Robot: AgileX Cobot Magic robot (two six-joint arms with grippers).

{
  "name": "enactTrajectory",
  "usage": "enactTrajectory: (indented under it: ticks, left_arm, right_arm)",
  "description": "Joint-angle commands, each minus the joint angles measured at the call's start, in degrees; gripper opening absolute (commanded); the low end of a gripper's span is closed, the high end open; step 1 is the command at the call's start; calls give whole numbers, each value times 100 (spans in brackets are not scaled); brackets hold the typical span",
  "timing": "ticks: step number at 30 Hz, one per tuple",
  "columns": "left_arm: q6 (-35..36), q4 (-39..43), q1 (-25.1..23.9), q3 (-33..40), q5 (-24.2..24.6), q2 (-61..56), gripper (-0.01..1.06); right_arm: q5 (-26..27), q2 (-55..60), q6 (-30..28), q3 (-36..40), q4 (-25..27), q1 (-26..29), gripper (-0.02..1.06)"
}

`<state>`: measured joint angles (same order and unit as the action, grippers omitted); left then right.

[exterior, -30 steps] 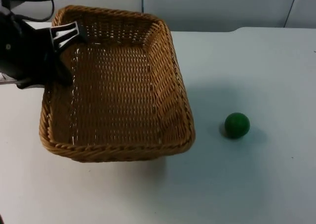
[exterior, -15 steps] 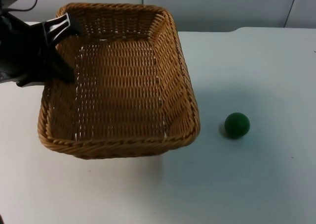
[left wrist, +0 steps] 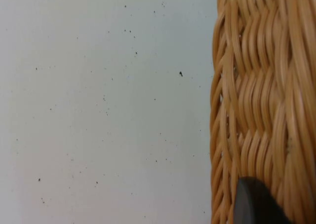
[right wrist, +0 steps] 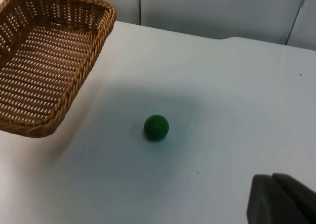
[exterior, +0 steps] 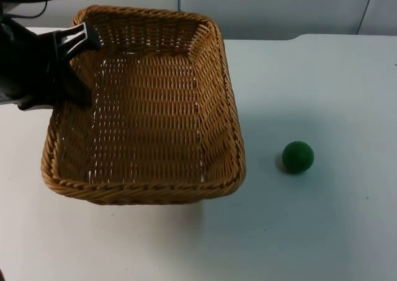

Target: Pick up the basket with the left hand and place the ball into the basket with the right hand.

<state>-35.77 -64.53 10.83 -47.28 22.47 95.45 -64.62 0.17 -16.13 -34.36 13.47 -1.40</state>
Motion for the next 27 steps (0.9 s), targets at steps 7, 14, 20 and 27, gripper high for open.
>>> enactTrajectory:
  ticks: [7,14,20,27]
  left_arm:
    - [15,-67,-1,1,41,-96,0]
    - [15,-67,-1,1,41,-96,0]
    - [15,-67,-1,1,41,-96,0]
    - [15,-67,-1,1,41,-96,0]
  right_arm:
    - [21,-17,-34,-35,29,10,0]
    - [21,-17,-34,-35,29,10,0]
    - [21,-17,-34,-35,29,10,0]
    - [1018,-17,-34,-35,287,10,0]
